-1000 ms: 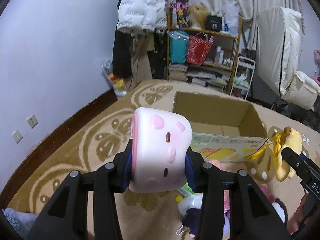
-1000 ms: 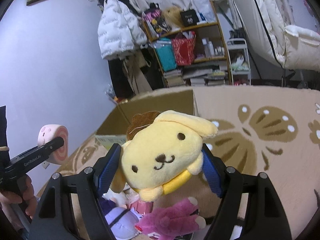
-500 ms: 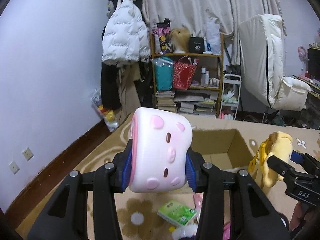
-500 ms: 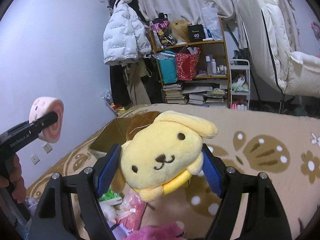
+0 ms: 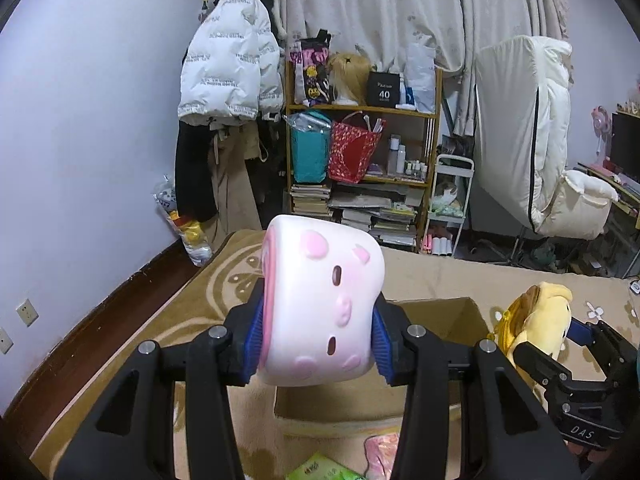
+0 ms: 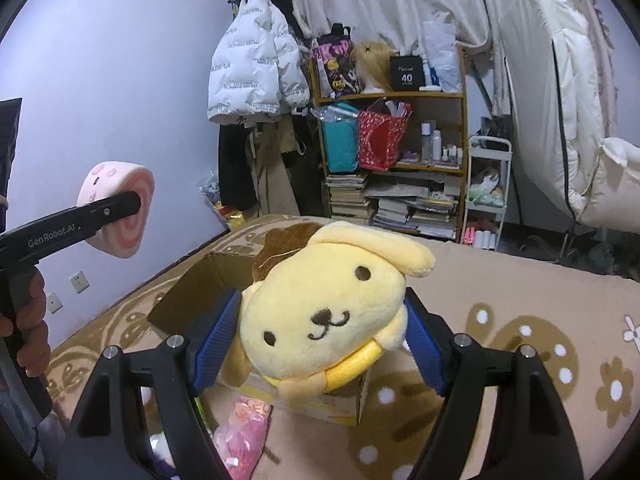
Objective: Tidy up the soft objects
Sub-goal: 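Carry both plushes over the cardboard box and open both tools to drop them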
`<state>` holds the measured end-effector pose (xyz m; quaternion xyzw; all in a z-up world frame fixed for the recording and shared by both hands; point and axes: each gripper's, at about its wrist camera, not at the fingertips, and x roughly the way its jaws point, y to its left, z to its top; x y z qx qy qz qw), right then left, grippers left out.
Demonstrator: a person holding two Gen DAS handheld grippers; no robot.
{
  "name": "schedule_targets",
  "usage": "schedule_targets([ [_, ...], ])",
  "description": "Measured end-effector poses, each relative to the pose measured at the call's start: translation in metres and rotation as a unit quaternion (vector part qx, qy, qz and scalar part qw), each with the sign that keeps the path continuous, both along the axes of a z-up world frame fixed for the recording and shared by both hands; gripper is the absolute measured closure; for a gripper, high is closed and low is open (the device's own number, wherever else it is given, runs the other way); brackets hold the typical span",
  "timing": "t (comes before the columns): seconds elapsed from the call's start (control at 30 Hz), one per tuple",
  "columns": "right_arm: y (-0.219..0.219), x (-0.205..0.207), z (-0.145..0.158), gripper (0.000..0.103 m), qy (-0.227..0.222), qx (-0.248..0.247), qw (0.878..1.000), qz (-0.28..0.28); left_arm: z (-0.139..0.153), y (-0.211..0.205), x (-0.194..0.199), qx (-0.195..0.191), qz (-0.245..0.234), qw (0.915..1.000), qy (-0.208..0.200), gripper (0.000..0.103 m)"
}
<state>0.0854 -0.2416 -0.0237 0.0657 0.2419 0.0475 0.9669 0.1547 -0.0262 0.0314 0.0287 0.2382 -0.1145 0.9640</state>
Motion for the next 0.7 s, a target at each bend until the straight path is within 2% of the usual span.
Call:
schedule_targets([
  [0.2, 0.006, 0.029, -0.016, 0.02, 0.021, 0.001, 1.0, 0.008, -0.028, 0.0, 0.026, -0.008, 0.004, 0.9992, 0.04, 0.059],
  [0.47, 0.011, 0.048, -0.034, 0.018, 0.046, 0.004, 0.999, 0.023, -0.069, -0.01, 0.045, 0.008, -0.006, 0.9945, 0.105, 0.056],
  [0.6, 0.007, 0.053, -0.038, 0.018, 0.06, 0.018, 0.998, 0.031, -0.078, -0.01, 0.047, 0.007, -0.006, 0.9928, 0.119, 0.052],
  [0.7, 0.003, 0.05, -0.036, 0.015, 0.056, 0.021, 0.998, 0.026, -0.079, -0.007, 0.044, 0.01, 0.007, 0.9937, 0.112, 0.045],
])
